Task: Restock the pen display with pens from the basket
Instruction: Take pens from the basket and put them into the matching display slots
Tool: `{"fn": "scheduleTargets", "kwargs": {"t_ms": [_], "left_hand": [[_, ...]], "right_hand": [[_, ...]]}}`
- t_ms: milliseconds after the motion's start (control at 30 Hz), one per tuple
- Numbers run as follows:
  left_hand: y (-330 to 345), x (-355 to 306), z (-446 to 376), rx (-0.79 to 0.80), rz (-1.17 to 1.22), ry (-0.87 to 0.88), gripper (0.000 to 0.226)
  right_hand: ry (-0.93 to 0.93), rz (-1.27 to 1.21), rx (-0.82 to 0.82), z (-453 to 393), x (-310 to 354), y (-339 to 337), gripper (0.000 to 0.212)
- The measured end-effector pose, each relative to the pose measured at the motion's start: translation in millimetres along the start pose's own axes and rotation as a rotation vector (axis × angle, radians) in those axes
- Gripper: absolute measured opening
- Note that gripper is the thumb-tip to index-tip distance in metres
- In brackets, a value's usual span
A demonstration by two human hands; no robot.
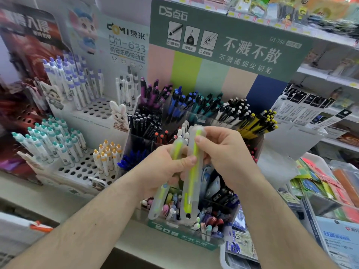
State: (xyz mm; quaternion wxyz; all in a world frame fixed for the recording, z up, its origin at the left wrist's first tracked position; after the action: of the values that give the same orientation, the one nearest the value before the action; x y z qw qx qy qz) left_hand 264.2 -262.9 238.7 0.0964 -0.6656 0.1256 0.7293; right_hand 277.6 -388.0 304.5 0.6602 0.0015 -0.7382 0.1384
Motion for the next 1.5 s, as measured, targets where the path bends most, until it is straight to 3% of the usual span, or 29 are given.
{"fn": "scheduleTargets", "kwargs": {"t_ms": [133, 233, 333, 500, 667, 867, 1133, 1500], "left_hand": [[-20, -7, 5, -0.213, 0.214, 0.101, 0.02], [-39, -6, 13, -0.44, 0.39, 0.133, 0.017], [-45, -2, 18, -0.567, 0.492, 0.147, 0.009], [-47, 7, 21, -0.615, 0.551, 0.098, 0.007], [-44, 12, 25, -0.581, 0.471, 0.073, 0.013], [-76, 27, 32, -0.697, 0.413, -0.008, 0.008], [-78, 30, 26, -0.673, 0.458, 0.014, 0.013], [-69, 28, 21, -0.624, 0.527, 0.01, 0.014]], "right_hand": [[0.0, 0.122, -0.036, 3, 0, -8, 0.009], [0.142, 0.256, 0.111, 14, -8, -9, 0.011], [0.194, 0.12, 0.118, 22, -12, -2, 0.007], [0.159, -0.272, -0.187, 18, -14, -1, 0.009], [0.129, -0.374, -0.258, 14, -9, 3, 0.01], [-0.181, 0.159, -0.227, 23, 63, -43, 0.017], [-0.179, 0.859, 0.012, 2, 52, -7, 0.009], [-0.13, 1.105, 0.195, -15, -23, 52, 0.012]]}}
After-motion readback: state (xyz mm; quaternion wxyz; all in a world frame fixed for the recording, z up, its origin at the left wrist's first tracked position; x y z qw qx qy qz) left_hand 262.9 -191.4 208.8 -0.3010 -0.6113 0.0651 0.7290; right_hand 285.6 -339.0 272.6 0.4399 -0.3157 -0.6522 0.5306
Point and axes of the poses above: each hand's wrist, its own z-axis away from the middle knuckle, its own y-axis out of the palm, x = y × z, the point moved 6 cm from there along -z, towards the middle knuckle, and after that the axes turned 5 degrees about -z, right-handed, at the moved point
